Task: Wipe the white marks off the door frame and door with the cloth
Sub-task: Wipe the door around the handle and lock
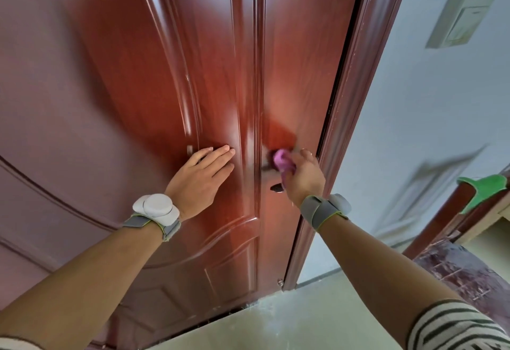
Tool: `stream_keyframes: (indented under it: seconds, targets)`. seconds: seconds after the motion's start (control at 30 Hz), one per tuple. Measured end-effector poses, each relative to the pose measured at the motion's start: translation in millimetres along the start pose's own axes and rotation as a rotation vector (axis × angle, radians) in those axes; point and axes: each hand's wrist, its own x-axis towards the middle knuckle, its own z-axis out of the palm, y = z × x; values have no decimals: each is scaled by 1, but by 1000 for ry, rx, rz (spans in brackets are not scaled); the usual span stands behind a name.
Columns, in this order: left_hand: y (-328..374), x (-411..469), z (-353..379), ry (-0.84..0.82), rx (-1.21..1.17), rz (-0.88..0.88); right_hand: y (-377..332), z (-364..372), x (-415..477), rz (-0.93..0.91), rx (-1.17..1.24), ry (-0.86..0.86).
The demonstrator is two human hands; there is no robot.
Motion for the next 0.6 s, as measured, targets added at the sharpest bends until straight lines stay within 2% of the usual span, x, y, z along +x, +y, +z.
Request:
stream_keyframes:
  seconds: [0.07, 0.17, 0.23, 0.33, 0.37, 0.47, 0.6]
  targets:
    - [1, 8, -6, 33, -42, -30, 4, 1, -5, -80, -108, -181]
    - [1, 22, -12, 105, -101, -85, -9, -11, 6, -38, 183, -365]
    - [5, 33, -15, 131, -146, -107, -16, -24, 14, -10, 280, -260]
    - [13, 45, -17, 140, -191, -131, -10, -45, 30, -57, 163, 93]
    - [14, 47, -16, 131, -199, -141, -3, -48, 35, -84, 142, 154]
    - [20, 48, -10, 83, -234, -190, 14, -47, 39, -98, 15, 135]
    - [38, 46, 3, 5, -358, -325, 31, -48, 37, 99, -214, -58]
